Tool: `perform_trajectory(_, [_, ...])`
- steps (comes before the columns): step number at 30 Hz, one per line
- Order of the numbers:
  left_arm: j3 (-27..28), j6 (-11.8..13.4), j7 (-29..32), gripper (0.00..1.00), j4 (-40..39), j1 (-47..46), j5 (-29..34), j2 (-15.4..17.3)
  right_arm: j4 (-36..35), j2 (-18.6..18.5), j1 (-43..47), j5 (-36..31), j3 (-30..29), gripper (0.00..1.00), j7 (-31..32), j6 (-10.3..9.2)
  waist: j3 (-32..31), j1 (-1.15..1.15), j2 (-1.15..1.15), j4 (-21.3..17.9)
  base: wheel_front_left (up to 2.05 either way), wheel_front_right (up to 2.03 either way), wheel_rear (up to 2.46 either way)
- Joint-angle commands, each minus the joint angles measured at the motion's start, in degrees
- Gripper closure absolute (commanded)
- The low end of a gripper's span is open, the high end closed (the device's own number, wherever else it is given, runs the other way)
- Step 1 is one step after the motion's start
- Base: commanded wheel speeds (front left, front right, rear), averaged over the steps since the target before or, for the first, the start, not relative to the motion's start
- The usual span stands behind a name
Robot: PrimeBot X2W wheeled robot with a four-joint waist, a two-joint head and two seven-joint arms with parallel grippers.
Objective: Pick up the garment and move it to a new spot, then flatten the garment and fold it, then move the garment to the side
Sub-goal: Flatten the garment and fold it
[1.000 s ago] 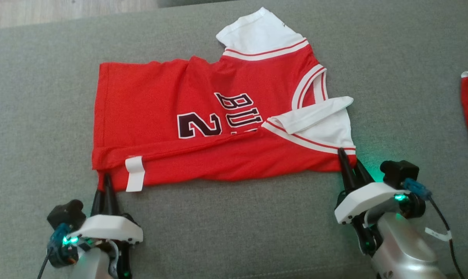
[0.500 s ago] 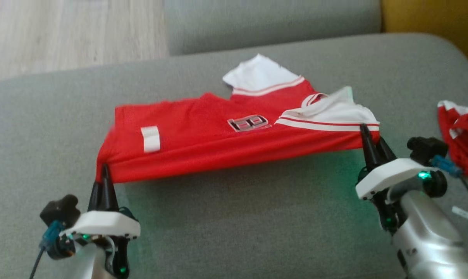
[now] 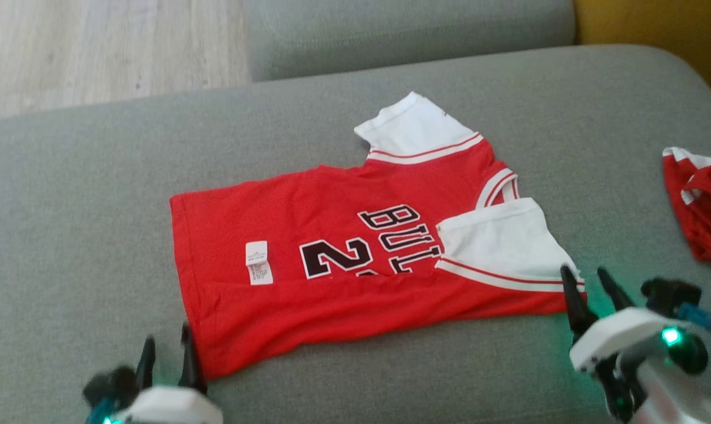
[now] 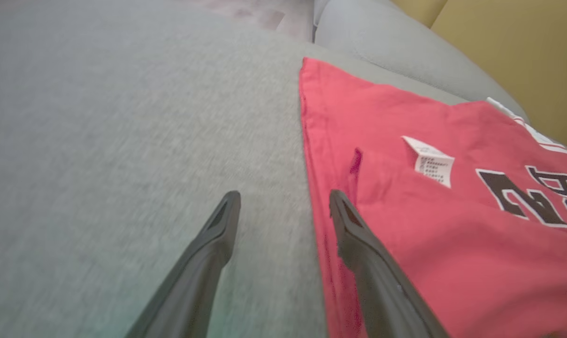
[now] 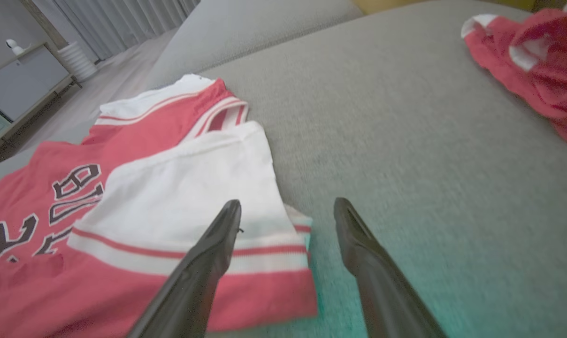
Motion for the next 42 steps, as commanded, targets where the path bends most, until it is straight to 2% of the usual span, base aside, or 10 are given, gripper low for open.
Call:
perform_trajectory(1, [1.4, 0.1, -0.4, 0.00, -2.2, -4.2, 1.8, 0.9, -2.0, -0.5, -3.4, -0.3, 0.6, 0.00, -1.3, -0.05, 1.2, 0.00, 0.00, 0.2, 0.00, 0.00, 0.00])
perform_trajectory(5, [0.5, -1.4, -0.4, 0.00, -2.1, -10.2, 5.6, 3.1, -2.9, 0.1, -6.7, -2.4, 0.6, 0.00, -2.1, -0.05, 3.5, 0.00, 0.00, 0.4, 0.00, 0.00, 0.00])
perform_trajectory(9, [-1.9, -2.7, 2.8, 0.00, 3.6, -20.0, 6.1, 6.8, -3.2, 0.6, -10.9, -4.1, 1.2, 0.00, -2.3, -0.05, 6.0, 0.00, 0.00, 0.5, 0.00, 0.00, 0.00])
perform_trajectory(17, [-8.8, -3.3, 13.3, 0.00, 9.8, -34.4, 0.6, 11.9, -2.8, 1.7, -18.5, -5.6, 4.6, 0.00, -2.5, -0.05, 11.7, 0.00, 0.00, -0.4, 0.00, 0.00, 0.00])
perform_trajectory(24, [-14.6, -3.3, 16.0, 0.00, 11.6, -37.7, -5.0, 15.2, -2.1, 2.1, -21.7, -5.1, 6.3, 0.00, -2.6, -0.05, 14.6, 0.00, 0.00, -1.4, 0.00, 0.00, 0.00])
perform_trajectory(29, [-16.4, -3.4, 13.8, 0.00, 14.4, -39.3, -6.5, 16.2, -2.1, 1.6, -23.9, -4.5, 7.2, 0.00, -2.6, -0.05, 16.4, 0.00, 0.00, -1.5, 0.00, 0.00, 0.00])
perform_trajectory(34, [-20.0, -3.4, 13.1, 0.00, 15.4, -40.8, -8.3, 14.8, -1.2, 0.8, -26.1, -2.3, 8.2, 0.00, -2.2, -0.05, 17.8, 0.00, 0.00, -0.3, 0.00, 0.00, 0.00])
perform_trajectory(35, [-21.2, -3.4, 13.4, 0.61, 15.2, -41.0, -9.0, 14.3, -0.8, 0.4, -26.8, -2.0, 8.4, 0.00, -1.8, -0.05, 18.0, 0.00, 0.00, 0.2, 0.00, 0.00, 0.00])
perform_trajectory(36, [-22.5, -3.4, 13.9, 1.00, 14.7, -41.1, -9.7, 14.0, -0.3, -0.1, -27.7, -1.8, 8.7, 0.00, -1.4, -0.05, 18.2, 0.00, 0.00, 0.7, 0.00, 0.00, 0.00])
perform_trajectory(42, [-29.1, -3.4, 13.0, 1.00, 11.0, -43.8, -13.9, 13.7, 4.2, -2.7, -35.9, -2.5, 10.8, 0.00, 3.1, -0.05, 20.2, 0.00, 0.00, 4.9, 0.00, 0.00, 0.00])
